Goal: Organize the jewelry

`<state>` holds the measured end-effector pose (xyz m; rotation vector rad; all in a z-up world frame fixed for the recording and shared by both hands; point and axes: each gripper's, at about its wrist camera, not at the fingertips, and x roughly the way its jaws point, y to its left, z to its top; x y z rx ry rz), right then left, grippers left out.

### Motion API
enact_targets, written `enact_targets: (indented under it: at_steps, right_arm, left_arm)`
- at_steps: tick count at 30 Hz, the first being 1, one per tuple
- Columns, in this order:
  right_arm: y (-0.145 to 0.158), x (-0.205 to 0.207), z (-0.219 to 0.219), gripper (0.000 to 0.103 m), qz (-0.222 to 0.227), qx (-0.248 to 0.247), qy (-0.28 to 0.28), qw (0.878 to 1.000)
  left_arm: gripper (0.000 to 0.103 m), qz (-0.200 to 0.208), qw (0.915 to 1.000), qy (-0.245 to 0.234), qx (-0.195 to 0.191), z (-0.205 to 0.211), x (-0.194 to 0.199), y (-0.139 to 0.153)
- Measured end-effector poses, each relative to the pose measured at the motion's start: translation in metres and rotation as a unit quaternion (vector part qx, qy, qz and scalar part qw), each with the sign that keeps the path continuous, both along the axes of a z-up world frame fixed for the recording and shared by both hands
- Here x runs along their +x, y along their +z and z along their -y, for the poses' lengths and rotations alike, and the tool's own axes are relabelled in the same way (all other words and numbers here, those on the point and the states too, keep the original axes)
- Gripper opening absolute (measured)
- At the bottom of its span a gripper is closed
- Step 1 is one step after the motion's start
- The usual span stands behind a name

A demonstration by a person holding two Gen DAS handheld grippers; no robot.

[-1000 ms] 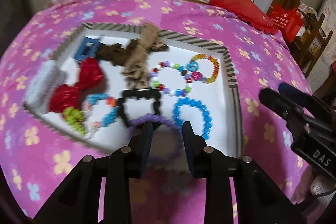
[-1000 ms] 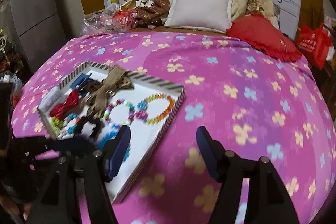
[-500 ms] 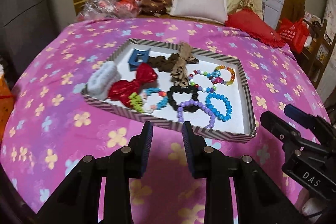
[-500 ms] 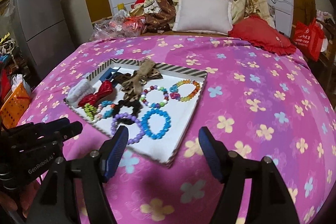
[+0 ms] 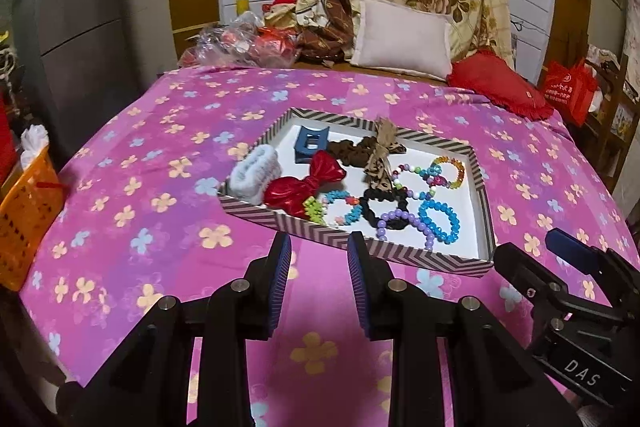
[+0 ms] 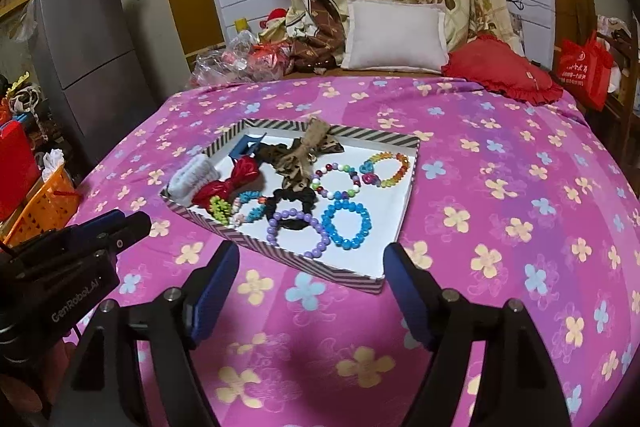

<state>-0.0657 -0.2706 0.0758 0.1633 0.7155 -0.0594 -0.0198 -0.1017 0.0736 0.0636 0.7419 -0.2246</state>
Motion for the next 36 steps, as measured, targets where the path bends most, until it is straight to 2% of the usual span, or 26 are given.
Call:
enact_targets:
  at_steps: [16, 36]
  right_arm:
    - [0.023, -0.011, -0.024, 0.083, 0.019, -0.006, 0.006, 1.000]
    - [0.030, -0.020, -0.032, 0.083, 0.020, -0.012, 0.010, 1.000]
  left_arm:
    - [0.039, 0.020, 0.9995, 0.020, -0.017, -0.023, -0.014, 0.020]
    - [0.039, 0.032, 0.9991, 0.019, -0.018, -0.026, -0.027, 0.027]
